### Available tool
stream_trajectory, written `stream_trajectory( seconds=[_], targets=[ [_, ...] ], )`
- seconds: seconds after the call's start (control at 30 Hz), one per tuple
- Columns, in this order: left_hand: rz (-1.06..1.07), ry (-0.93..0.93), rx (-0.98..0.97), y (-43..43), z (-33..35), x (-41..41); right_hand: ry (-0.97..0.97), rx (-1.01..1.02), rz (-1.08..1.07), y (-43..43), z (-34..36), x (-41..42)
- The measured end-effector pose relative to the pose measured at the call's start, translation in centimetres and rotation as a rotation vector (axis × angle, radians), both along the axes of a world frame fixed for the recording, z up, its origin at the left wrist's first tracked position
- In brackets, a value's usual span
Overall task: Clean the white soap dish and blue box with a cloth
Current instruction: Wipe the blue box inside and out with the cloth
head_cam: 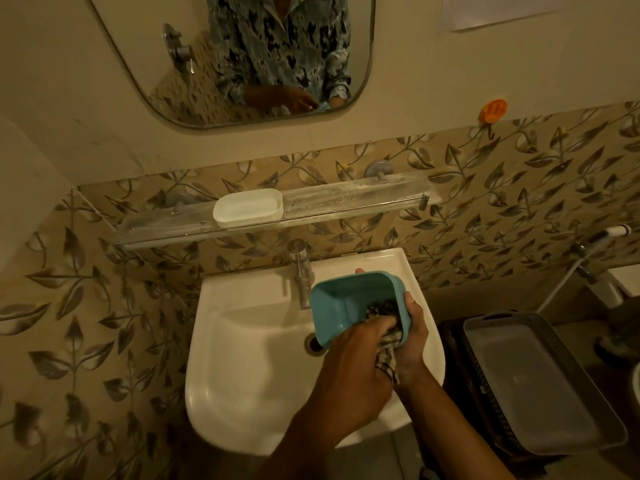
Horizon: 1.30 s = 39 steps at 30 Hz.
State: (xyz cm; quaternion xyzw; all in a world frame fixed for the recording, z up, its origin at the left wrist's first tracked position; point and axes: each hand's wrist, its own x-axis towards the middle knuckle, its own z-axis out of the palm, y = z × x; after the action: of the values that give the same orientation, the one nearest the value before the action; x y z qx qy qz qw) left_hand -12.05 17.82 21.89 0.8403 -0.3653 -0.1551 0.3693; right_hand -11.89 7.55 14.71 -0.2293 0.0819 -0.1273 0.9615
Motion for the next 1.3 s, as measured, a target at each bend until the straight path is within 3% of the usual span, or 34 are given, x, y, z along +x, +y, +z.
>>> stream_trajectory(
  seconds=[0.33,0.5,0.7,0.77,0.9,0.97,1.03,1.1,1.3],
  targets=[
    [-0.101,-0.364,0.416,1.8,-1.2,2.9,0.041,-0.005,0.054,-2.2,-0.8,0.2],
    [0.053,-0.183,0.214,0.7,-1.5,1.1,0.034,-0.042,0.026,-1.3,-0.4,0.8],
    [0.01,0.104,0.024,0.3,-1.0,0.4,0.008,-0.074,0.07,-0.5,-0.6,0.9],
    [-0.051,-0.026,0.116,1.0,-1.3,1.0,-0.019,-0.094,0.088,-0.8,-0.3,0.7],
    [-0.11,-0.401,0.479,2.3,-1.4,2.9,-0.059,-0.117,0.107,-1.7,0.3,0.6],
    [-0.151,-0.458,0.586,2.4,-1.4,3.1,-0.062,-0.154,0.113,-1.7,0.6,0.5],
    [-0.147,-0.417,0.571,2.3,-1.6,2.7,-0.072,-0.158,0.109,-1.6,0.6,0.6],
    [-0.06,-0.328,0.42,2.1,-1.6,2.2,-0.069,-0.154,0.086,-1.4,0.6,0.6],
    [0.036,0.199,0.064,0.5,0.5,0.4,-0.025,-0.14,0.045,-0.3,-0.4,0.8]
  ],
)
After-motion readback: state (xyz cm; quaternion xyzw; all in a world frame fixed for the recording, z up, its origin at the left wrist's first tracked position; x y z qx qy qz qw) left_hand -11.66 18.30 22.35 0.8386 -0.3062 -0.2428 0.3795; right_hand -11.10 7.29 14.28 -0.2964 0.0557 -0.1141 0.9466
